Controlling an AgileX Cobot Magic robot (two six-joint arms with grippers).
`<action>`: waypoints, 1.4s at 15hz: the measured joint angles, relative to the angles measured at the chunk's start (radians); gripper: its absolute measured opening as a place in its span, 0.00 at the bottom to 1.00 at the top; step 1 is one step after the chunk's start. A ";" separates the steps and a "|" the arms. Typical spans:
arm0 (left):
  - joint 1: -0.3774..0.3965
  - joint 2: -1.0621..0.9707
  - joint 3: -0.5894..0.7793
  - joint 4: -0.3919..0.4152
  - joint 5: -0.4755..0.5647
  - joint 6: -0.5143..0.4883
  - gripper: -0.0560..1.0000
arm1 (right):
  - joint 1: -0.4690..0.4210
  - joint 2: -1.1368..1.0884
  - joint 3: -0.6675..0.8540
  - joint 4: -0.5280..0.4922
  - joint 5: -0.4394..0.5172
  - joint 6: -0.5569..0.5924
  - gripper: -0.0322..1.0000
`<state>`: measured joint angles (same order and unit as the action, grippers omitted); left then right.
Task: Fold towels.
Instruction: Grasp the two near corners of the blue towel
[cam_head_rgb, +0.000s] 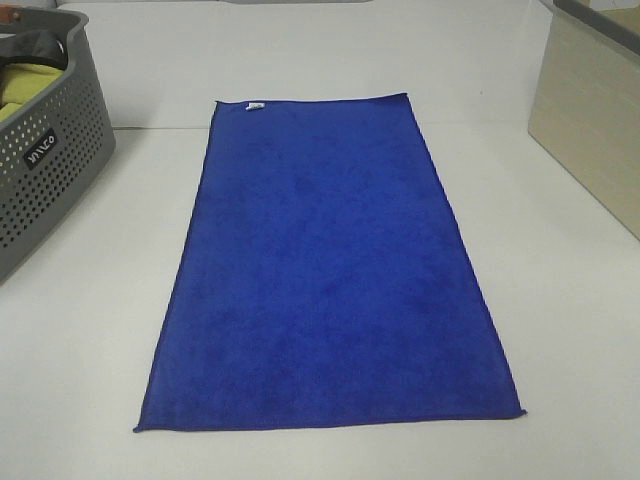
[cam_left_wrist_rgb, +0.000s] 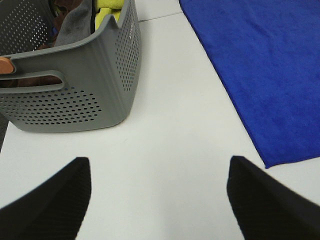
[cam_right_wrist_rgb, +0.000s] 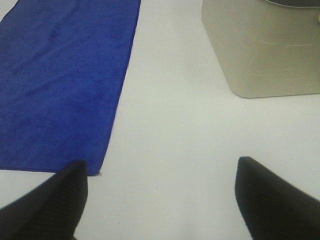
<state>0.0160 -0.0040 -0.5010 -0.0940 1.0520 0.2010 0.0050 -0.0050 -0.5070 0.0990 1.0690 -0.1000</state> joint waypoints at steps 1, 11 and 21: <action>0.000 0.000 0.000 0.000 0.000 0.000 0.74 | 0.000 0.000 0.000 0.000 0.000 0.000 0.77; 0.000 0.000 0.000 -0.002 0.000 0.000 0.74 | 0.000 0.000 0.000 0.000 0.000 0.000 0.77; 0.000 0.390 0.001 -0.307 -0.321 -0.124 0.74 | 0.020 0.514 -0.017 0.045 -0.210 0.136 0.75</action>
<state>0.0160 0.3860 -0.5000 -0.4010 0.7310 0.0770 0.0250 0.5090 -0.5240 0.1440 0.8590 0.0360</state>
